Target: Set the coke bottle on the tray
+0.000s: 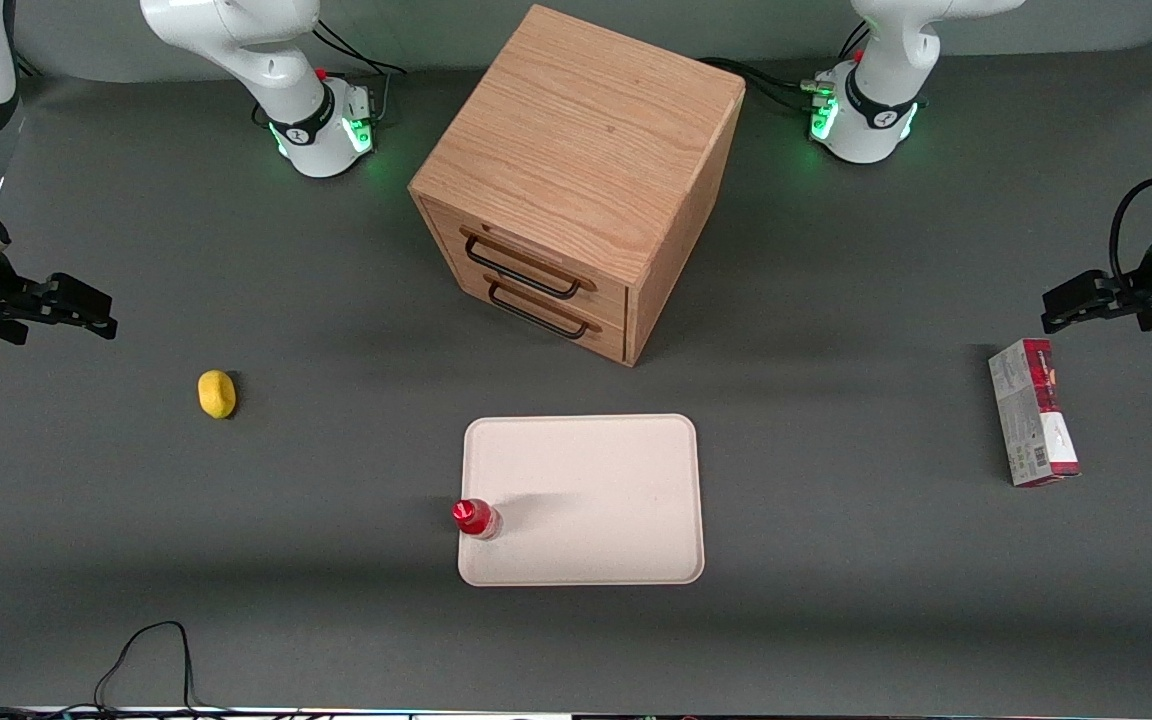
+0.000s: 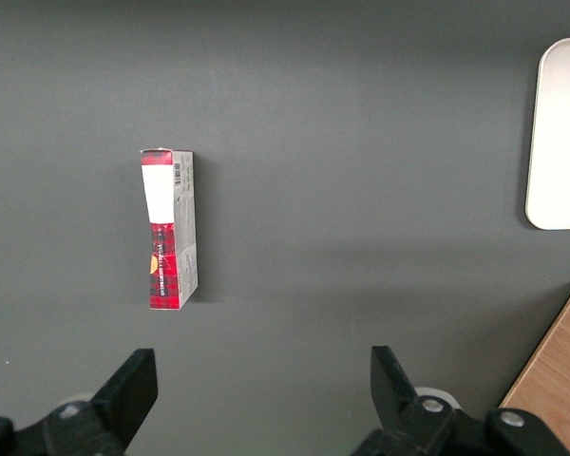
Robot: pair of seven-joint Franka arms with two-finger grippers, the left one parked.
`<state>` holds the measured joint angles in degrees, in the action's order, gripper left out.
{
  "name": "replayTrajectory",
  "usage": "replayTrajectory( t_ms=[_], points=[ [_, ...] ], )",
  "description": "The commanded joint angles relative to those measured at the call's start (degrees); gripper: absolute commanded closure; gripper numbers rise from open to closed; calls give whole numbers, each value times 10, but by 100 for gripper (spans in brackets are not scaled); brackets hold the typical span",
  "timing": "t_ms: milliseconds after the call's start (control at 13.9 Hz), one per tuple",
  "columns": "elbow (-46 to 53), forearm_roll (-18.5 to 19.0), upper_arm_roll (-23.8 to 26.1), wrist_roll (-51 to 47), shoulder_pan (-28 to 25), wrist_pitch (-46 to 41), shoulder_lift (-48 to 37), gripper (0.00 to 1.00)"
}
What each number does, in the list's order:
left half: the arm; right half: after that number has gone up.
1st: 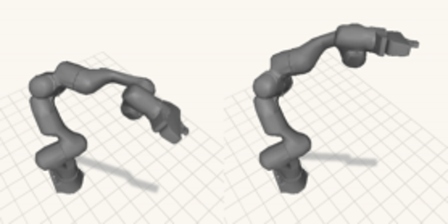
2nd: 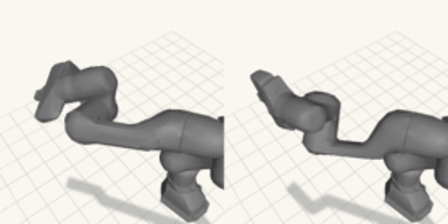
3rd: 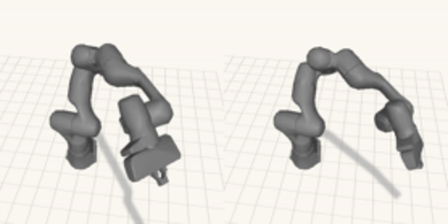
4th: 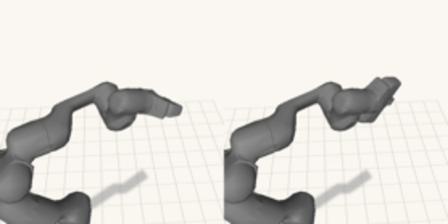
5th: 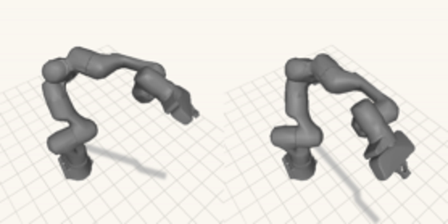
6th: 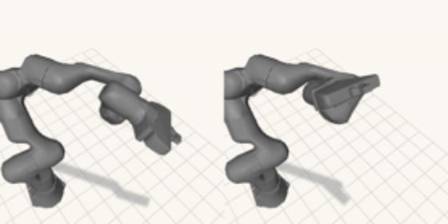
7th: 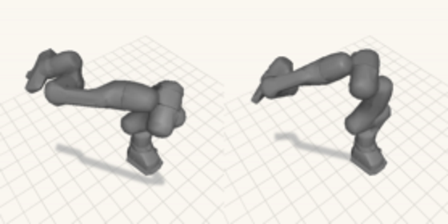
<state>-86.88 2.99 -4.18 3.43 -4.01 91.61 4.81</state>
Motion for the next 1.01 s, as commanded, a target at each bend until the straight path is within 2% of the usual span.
replayTrajectory(
  t_ms=[0, 287, 575, 934],
  points=[
    [-14, -1, -11, 22, -4, 9, -13, 0],
    [-13, -1, -13, 21, -7, 8, -13, 0],
    [-14, -24, -16, 20, -6, -2, -14, 0],
    [-15, -25, -17, 19, -6, -7, -14, 0]
  ],
)
